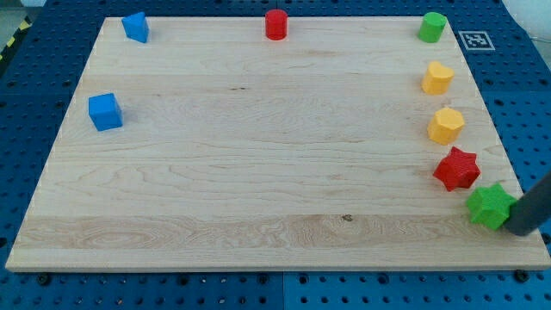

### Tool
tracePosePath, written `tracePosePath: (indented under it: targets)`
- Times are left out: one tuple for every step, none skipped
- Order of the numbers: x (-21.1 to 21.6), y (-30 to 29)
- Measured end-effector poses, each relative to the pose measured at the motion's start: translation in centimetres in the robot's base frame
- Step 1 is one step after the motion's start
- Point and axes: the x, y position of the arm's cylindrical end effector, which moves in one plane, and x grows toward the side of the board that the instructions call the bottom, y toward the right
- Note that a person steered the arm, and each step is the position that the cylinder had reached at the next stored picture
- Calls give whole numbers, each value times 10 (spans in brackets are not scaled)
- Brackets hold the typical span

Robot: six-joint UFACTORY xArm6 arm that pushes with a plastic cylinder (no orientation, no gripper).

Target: Move the red star towards the bottom left of the board

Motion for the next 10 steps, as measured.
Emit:
tracePosePath:
  targets:
    - [-15,-21]
    - [-29,-27]
    - [-64,-21]
    - [-71,-62]
    - [-75,-113]
    - [-104,-132]
    - [-124,-170]
    - [-124,-218]
    - [-125,-272]
    - [-119,-318]
